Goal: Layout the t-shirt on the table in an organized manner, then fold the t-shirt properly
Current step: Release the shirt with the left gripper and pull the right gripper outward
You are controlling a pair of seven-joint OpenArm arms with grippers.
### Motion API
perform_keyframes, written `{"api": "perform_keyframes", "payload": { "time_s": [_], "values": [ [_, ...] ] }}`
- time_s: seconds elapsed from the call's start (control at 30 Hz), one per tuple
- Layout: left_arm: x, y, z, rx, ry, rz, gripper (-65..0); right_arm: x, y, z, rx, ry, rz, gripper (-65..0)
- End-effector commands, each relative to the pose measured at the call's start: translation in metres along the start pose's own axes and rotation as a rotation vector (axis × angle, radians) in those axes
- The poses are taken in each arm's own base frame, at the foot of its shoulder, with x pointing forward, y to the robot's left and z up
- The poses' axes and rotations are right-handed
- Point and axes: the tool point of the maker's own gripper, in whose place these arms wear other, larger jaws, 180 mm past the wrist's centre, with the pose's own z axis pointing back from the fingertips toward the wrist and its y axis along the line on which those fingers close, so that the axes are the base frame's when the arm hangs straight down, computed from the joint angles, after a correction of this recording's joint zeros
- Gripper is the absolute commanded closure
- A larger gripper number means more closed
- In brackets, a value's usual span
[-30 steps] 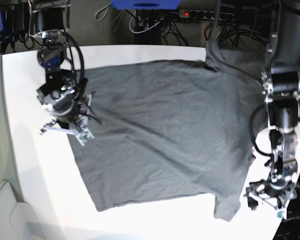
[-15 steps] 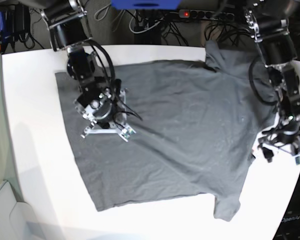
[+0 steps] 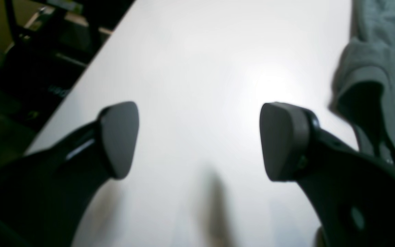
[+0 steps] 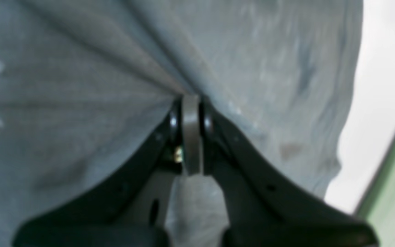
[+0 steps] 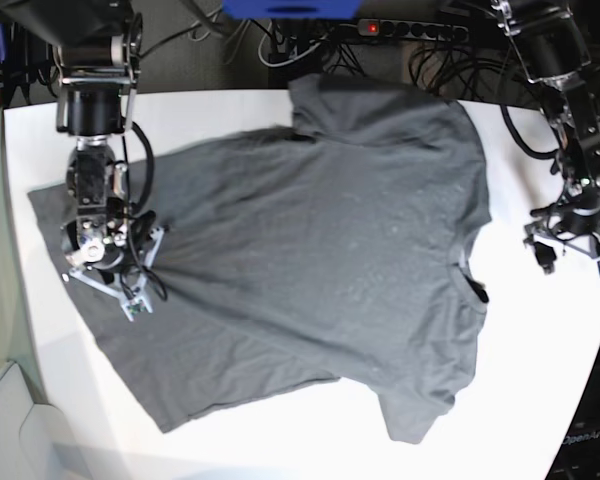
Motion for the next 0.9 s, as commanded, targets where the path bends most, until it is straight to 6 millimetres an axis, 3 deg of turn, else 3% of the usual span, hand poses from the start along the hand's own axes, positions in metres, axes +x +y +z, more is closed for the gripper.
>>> {"api": "perform_keyframes", "payload": {
  "time_s": [0.0, 0.07, 0.2, 0.27, 0.37, 0.43, 0.63, 0.73, 0.87],
  "values": [
    [0.019, 0.008, 0.001, 0.019, -0.055, -0.006, -53.6, -0.007, -0.012, 0.002, -0.024, 0.040, -0.008, 0.0],
    [0.016, 0.005, 0.002, 0.015, -0.050, -0.005, -53.6, -0.006, -0.022, 0.005, -0.043, 0.029, -0.028, 0.0],
    [0.018, 0.002, 0.003, 0.011, -0.059, 0.001, -53.7, 0.019, -0.044, 0.039, -0.132, -0.095, -0.033, 0.0],
    [0.024, 0.001, 0.005, 0.008, -0.075, -0.001, -53.7, 0.036, -0.047, 0.061, -0.172, -0.167, -0.008, 0.0],
    [0.036, 0.001, 0.009, 0.007, -0.106, -0.010, -53.8, 0.050, -0.031, 0.084, -0.185, -0.226, 0.029, 0.0],
    [0.040, 0.006, 0.009, 0.017, -0.111, -0.029, -53.8, 0.054, -0.015, 0.093, -0.171, -0.223, 0.067, 0.0],
    [0.057, 0.044, 0.006, 0.075, -0.117, -0.117, -53.9, 0.052, 0.068, 0.093, -0.016, -0.190, 0.096, 0.0],
    [0.053, 0.070, 0.002, 0.113, -0.080, -0.154, -53.9, 0.052, 0.110, 0.093, 0.072, -0.194, 0.091, 0.0],
    [0.032, 0.101, 0.001, 0.156, -0.007, -0.198, -53.9, 0.047, 0.139, 0.084, 0.145, -0.161, 0.081, 0.0]
  ]
}}
